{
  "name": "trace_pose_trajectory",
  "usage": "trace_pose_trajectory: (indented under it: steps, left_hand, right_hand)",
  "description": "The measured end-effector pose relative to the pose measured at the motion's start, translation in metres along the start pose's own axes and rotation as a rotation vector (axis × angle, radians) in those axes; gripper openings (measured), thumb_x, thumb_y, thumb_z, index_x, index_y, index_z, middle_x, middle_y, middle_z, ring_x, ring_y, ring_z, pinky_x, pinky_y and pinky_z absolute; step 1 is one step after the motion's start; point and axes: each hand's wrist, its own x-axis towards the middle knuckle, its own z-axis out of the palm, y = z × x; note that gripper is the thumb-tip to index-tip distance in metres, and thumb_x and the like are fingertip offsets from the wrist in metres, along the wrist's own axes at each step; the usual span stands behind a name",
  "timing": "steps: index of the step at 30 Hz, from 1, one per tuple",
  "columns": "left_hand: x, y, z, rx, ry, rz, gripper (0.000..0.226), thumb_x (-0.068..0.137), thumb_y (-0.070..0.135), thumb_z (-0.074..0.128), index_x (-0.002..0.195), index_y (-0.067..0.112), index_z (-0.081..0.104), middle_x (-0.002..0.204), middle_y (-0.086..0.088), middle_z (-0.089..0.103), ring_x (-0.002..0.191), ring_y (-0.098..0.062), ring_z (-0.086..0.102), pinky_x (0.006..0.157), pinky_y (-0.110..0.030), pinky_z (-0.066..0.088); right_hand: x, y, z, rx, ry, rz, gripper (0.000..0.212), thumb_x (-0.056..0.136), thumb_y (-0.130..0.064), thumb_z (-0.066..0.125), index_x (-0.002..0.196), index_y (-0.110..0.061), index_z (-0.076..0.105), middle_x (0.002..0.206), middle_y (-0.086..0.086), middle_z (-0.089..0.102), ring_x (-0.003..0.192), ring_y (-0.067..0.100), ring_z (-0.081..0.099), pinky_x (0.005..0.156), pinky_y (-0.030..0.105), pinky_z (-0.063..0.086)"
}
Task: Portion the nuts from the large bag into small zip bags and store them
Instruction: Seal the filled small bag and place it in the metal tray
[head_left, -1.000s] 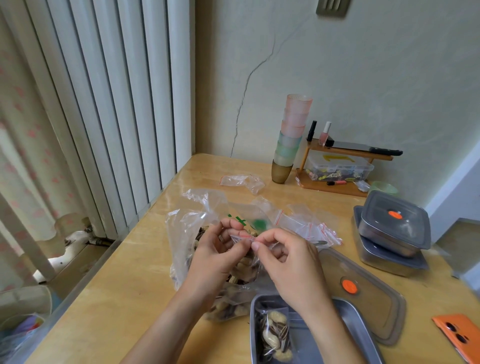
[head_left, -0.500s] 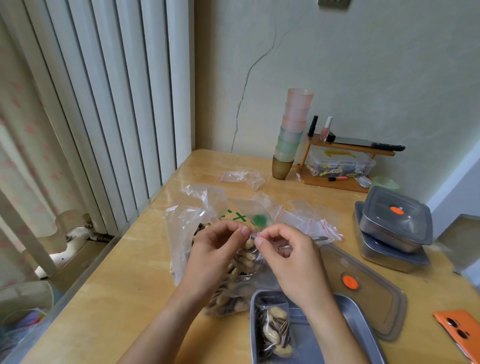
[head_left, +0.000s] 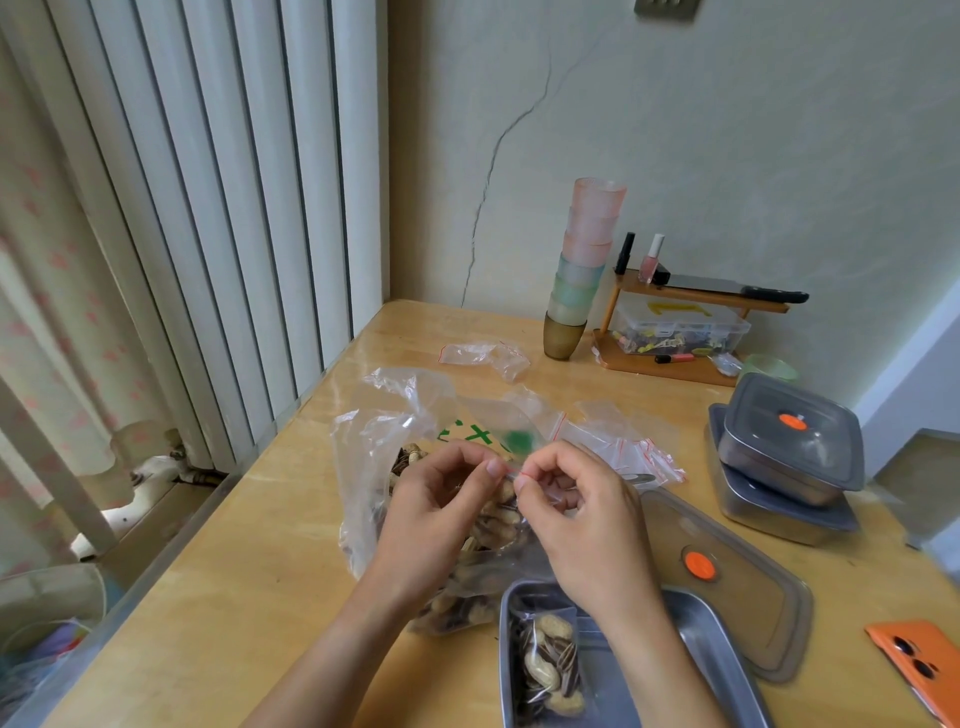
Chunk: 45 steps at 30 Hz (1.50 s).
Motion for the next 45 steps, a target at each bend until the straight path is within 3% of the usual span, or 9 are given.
trace_pose_trajectory:
  steps: [4, 8, 12, 16, 21, 34, 39, 42, 45]
  left_hand:
    - [0.0, 0.001, -0.001, 0.004, -0.02, 0.0, 0.008, 0.099, 0.009, 0.066, 0.093, 0.01, 0.071, 0.094, -0.007, 0.076, 0.091, -0.022, 0.072, 0.08, -0.03, 0.055]
    - [0.001, -0.002, -0.003, 0.017, -0.01, 0.009, 0.009, 0.093, 0.021, 0.068, 0.091, 0.013, 0.072, 0.092, -0.008, 0.074, 0.087, -0.028, 0.07, 0.079, -0.04, 0.057]
    - [0.001, -0.006, -0.004, 0.047, -0.015, -0.003, 0.005, 0.096, 0.014, 0.072, 0.092, 0.012, 0.074, 0.093, -0.007, 0.074, 0.09, -0.027, 0.071, 0.081, -0.039, 0.057]
    - [0.001, -0.005, -0.005, 0.064, -0.029, -0.021, 0.004, 0.096, 0.009, 0.07, 0.095, 0.011, 0.074, 0.098, -0.006, 0.076, 0.096, -0.025, 0.073, 0.09, -0.044, 0.059]
    - [0.003, -0.004, -0.008, 0.012, -0.042, -0.034, 0.004, 0.094, 0.014, 0.069, 0.093, 0.012, 0.072, 0.097, -0.008, 0.074, 0.095, -0.035, 0.07, 0.087, -0.051, 0.055]
    - [0.004, -0.006, -0.01, 0.101, -0.055, 0.068, 0.005, 0.093, 0.018, 0.072, 0.094, 0.013, 0.073, 0.091, -0.008, 0.073, 0.087, -0.029, 0.07, 0.08, -0.043, 0.057]
    - [0.0, 0.001, -0.008, 0.008, -0.115, -0.007, 0.026, 0.094, 0.033, 0.069, 0.113, 0.015, 0.065, 0.105, -0.004, 0.07, 0.097, -0.025, 0.068, 0.083, -0.034, 0.056]
    - [0.0, 0.002, -0.005, 0.074, -0.15, -0.013, 0.018, 0.096, 0.031, 0.072, 0.108, 0.018, 0.065, 0.094, 0.004, 0.066, 0.083, -0.013, 0.061, 0.077, -0.028, 0.051]
    - [0.001, 0.002, -0.006, 0.073, -0.143, -0.02, 0.015, 0.094, 0.021, 0.075, 0.103, 0.012, 0.066, 0.089, -0.007, 0.064, 0.078, -0.013, 0.057, 0.071, -0.025, 0.049]
  right_hand:
    - [-0.001, 0.002, 0.002, -0.019, 0.003, 0.0, 0.019, 0.091, -0.015, 0.072, 0.078, -0.025, 0.063, 0.076, -0.009, 0.066, 0.072, 0.014, 0.064, 0.062, 0.026, 0.049]
    - [-0.001, 0.001, 0.004, -0.042, -0.012, -0.019, 0.017, 0.09, -0.018, 0.074, 0.079, -0.027, 0.064, 0.08, -0.01, 0.065, 0.077, 0.014, 0.063, 0.065, 0.022, 0.047]
    - [-0.001, 0.001, 0.003, -0.115, 0.001, -0.074, 0.02, 0.088, -0.013, 0.075, 0.076, -0.025, 0.063, 0.077, -0.011, 0.058, 0.074, 0.014, 0.056, 0.063, 0.014, 0.038]
    - [-0.001, 0.001, 0.004, -0.159, 0.003, -0.097, 0.021, 0.086, -0.01, 0.073, 0.076, -0.025, 0.061, 0.078, -0.011, 0.055, 0.075, 0.015, 0.054, 0.063, 0.014, 0.037]
    - [-0.002, 0.001, 0.002, -0.193, -0.017, -0.125, 0.021, 0.088, -0.009, 0.07, 0.078, -0.023, 0.059, 0.08, -0.012, 0.052, 0.079, 0.013, 0.053, 0.066, 0.015, 0.037]
    - [-0.003, 0.001, 0.001, -0.14, -0.048, -0.107, 0.016, 0.093, -0.016, 0.069, 0.084, -0.027, 0.061, 0.087, -0.015, 0.057, 0.085, 0.013, 0.056, 0.07, 0.014, 0.039]
    - [0.0, 0.0, 0.001, 0.04, -0.023, -0.008, 0.017, 0.097, -0.014, 0.068, 0.084, -0.024, 0.066, 0.081, -0.008, 0.069, 0.078, 0.016, 0.064, 0.071, 0.029, 0.052]
    - [0.001, 0.002, 0.0, 0.184, -0.012, 0.107, 0.017, 0.097, -0.015, 0.068, 0.085, -0.026, 0.068, 0.082, -0.004, 0.073, 0.079, 0.017, 0.069, 0.079, 0.042, 0.058]
    - [0.0, 0.005, 0.0, 0.196, -0.018, 0.157, 0.015, 0.095, -0.016, 0.068, 0.086, -0.028, 0.068, 0.082, -0.001, 0.075, 0.082, 0.02, 0.07, 0.082, 0.049, 0.058]
